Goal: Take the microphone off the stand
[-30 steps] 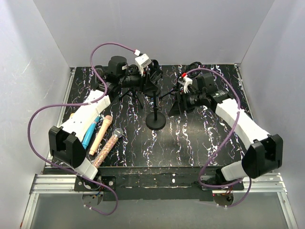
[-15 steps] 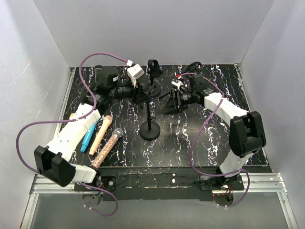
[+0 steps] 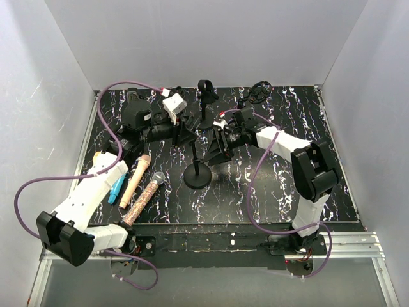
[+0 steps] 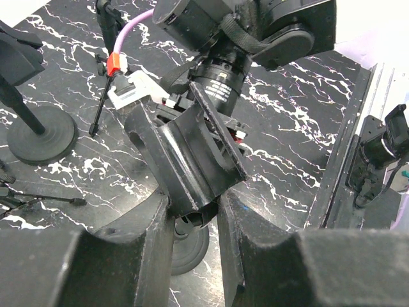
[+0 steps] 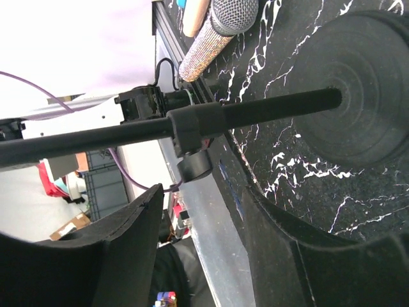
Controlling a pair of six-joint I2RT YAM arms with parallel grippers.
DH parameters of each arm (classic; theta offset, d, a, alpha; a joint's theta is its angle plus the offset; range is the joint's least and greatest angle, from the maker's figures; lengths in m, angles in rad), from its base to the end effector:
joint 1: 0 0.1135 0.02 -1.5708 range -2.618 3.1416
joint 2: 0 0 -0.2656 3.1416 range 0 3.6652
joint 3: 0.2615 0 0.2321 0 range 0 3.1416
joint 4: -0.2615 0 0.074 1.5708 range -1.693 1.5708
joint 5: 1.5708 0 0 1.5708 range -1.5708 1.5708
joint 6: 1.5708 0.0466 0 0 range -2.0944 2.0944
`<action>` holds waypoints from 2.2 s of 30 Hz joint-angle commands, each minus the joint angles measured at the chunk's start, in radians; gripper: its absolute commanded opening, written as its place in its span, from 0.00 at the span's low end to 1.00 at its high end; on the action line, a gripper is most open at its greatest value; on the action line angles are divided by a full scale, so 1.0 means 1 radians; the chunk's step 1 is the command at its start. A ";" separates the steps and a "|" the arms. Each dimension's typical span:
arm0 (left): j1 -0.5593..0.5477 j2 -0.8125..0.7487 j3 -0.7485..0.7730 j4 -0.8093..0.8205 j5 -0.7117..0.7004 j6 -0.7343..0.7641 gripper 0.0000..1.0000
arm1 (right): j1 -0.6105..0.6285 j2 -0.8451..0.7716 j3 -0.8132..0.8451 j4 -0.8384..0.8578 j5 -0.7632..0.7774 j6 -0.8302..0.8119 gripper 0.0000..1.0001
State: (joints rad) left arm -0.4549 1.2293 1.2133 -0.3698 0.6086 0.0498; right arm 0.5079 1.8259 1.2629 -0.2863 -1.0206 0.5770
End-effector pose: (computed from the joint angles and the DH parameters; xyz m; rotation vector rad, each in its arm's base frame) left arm 0.2220 -0.1382 0.3779 0.8806 1.7742 -0.8586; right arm 0.3071 0.2164 0.2277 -0.4448 2.5372 1.6991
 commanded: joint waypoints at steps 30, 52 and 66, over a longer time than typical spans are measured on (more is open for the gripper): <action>0.001 -0.102 -0.034 -0.027 -0.053 0.088 0.00 | 0.041 0.133 0.058 0.311 -0.274 0.297 0.47; 0.007 -0.060 -0.034 -0.034 -0.257 -0.131 0.00 | 0.147 -0.228 -0.072 0.141 0.409 -0.787 0.01; 0.010 0.025 -0.028 0.043 -0.224 -0.240 0.00 | 0.277 -0.341 -0.744 1.411 0.537 -1.997 0.20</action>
State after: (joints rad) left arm -0.4397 1.2320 1.1870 -0.3016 0.3992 -0.1902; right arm 0.7815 1.5768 0.5365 1.0489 -0.4770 -1.1912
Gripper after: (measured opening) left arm 0.261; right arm 0.081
